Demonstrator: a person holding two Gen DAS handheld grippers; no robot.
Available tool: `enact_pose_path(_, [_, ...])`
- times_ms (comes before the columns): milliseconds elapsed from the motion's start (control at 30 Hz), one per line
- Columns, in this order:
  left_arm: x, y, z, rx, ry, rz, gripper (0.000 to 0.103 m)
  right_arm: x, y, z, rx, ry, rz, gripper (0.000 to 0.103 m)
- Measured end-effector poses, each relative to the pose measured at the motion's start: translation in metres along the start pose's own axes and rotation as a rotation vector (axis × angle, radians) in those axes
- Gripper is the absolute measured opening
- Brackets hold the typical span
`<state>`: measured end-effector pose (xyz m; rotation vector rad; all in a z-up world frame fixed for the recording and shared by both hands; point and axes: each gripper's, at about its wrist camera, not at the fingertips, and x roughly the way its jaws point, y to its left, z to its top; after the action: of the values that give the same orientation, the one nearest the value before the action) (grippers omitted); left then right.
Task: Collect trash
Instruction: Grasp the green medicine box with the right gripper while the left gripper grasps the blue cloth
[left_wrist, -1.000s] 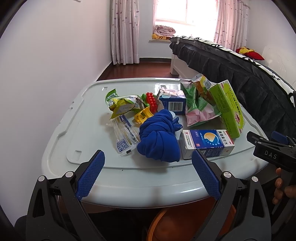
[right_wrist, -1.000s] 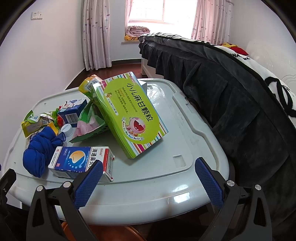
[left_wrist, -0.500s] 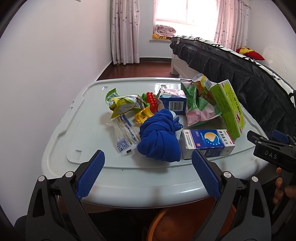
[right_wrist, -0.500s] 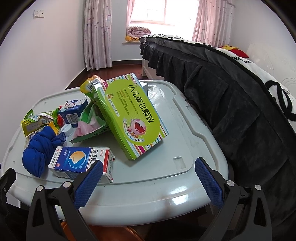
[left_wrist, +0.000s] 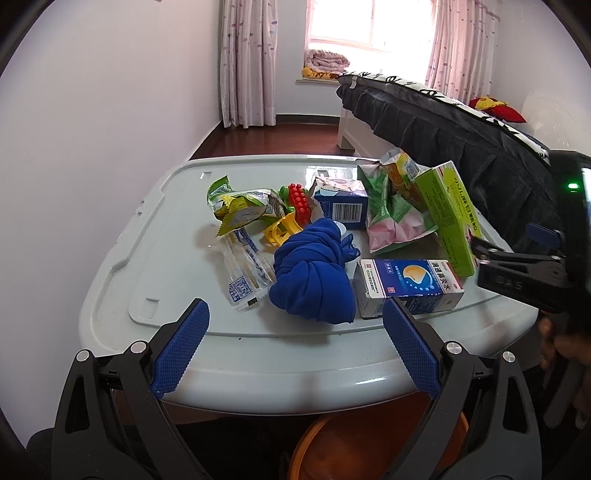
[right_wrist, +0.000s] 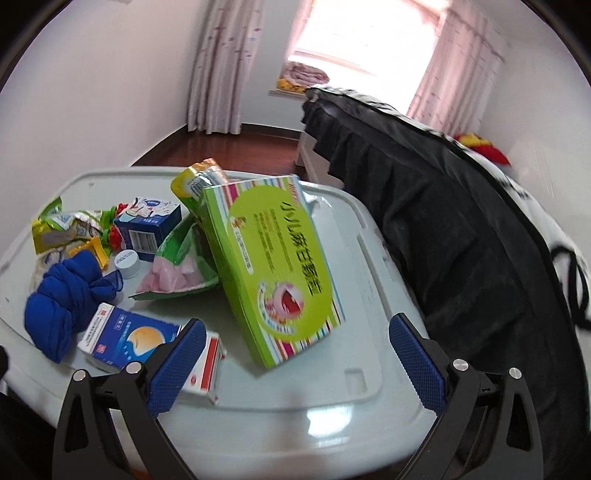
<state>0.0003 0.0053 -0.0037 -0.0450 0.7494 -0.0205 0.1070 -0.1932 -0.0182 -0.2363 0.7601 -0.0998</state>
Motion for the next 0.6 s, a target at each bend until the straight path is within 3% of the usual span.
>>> enact_pose_path(200, [0.000,0.002,0.001,-0.009,-0.002,-0.009,0.092,0.038,0.013,0.012,-0.044,0.065,0.003,0.098])
enact_pose_path(500, [0.001,0.005,0.002,-0.023,0.006,-0.034,0.092,0.082,0.029,0.022,-0.099,0.110,-0.119,0.098])
enact_pose_path(567, [0.002,0.006,0.002,-0.026,0.010,-0.044,0.092,0.085,0.028,0.023,-0.083,0.089,-0.132,0.091])
enact_pose_path(600, [0.002,0.005,0.003,-0.026,0.011,-0.044,0.092,0.086,0.029,0.022,-0.089,0.082,-0.151,0.076])
